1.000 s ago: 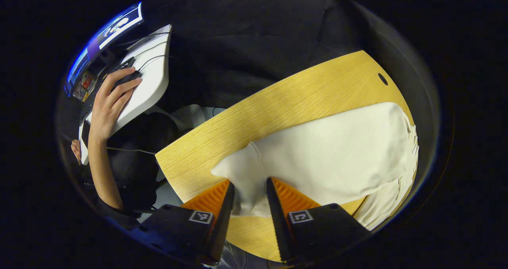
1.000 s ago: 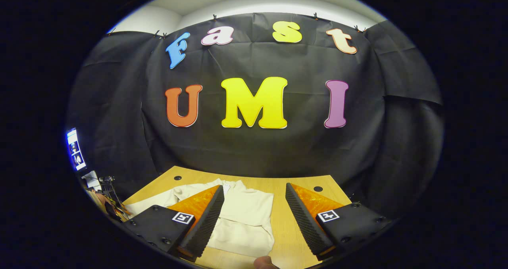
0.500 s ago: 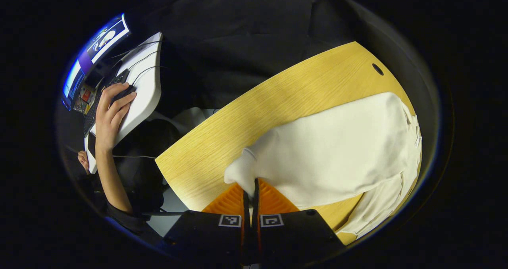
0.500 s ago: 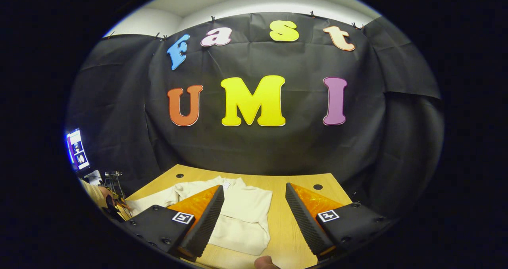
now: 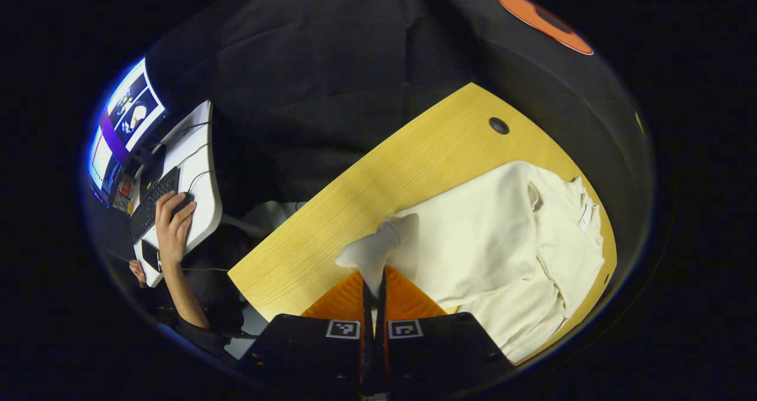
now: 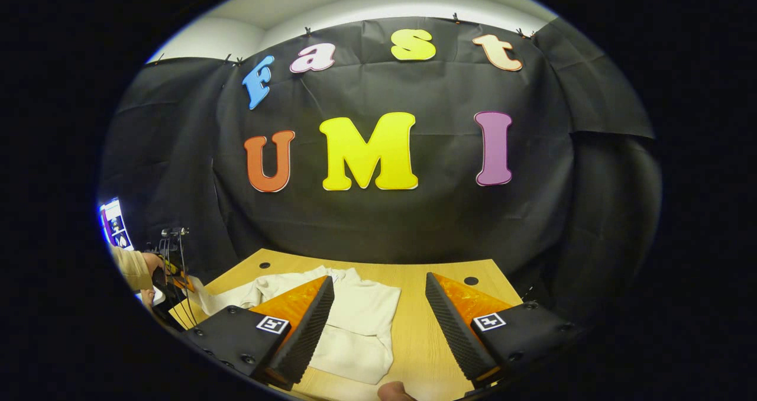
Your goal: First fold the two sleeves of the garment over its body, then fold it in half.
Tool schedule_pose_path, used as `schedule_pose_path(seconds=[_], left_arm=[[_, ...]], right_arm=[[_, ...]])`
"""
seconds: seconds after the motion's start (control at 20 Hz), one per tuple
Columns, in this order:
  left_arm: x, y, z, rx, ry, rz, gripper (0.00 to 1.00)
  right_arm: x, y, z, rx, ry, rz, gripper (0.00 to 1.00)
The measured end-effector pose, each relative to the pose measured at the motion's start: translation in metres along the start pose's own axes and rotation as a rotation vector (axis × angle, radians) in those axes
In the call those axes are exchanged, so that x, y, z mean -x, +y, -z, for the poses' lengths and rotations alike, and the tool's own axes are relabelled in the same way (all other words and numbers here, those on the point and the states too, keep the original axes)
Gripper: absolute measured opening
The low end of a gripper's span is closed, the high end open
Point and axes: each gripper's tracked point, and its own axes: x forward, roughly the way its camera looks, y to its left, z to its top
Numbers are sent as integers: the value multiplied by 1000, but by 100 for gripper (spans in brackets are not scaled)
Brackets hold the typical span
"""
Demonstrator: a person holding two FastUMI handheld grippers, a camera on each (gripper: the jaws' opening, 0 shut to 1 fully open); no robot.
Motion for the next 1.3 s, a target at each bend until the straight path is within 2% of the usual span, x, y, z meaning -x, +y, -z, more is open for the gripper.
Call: schedule_pose_path(seconds=[0.15,0.2,0.6,0.9,0.95,1.1,1.3], left_arm=[[15,-48,-21,-75,-61,29,4],[19,-69,-25,-98,-73,44,3],[38,-223,-20,-322,-111,162,3],[42,-352,35,-504,-100,295,3],[43,-371,45,-537,-103,309,3],[50,-427,83,-628,-91,370,3],[47,-484,123,-715,-83,402,3]], right_arm=[[-5,-16,5,-13,14,18,94],[-7,-20,9,-18,27,23,96],[-16,-49,26,-64,82,71,96],[-3,-80,34,-54,105,129,96],[-1,-86,36,-52,112,139,94],[7,-101,44,-50,129,168,97],[18,-123,48,-48,140,207,96]])
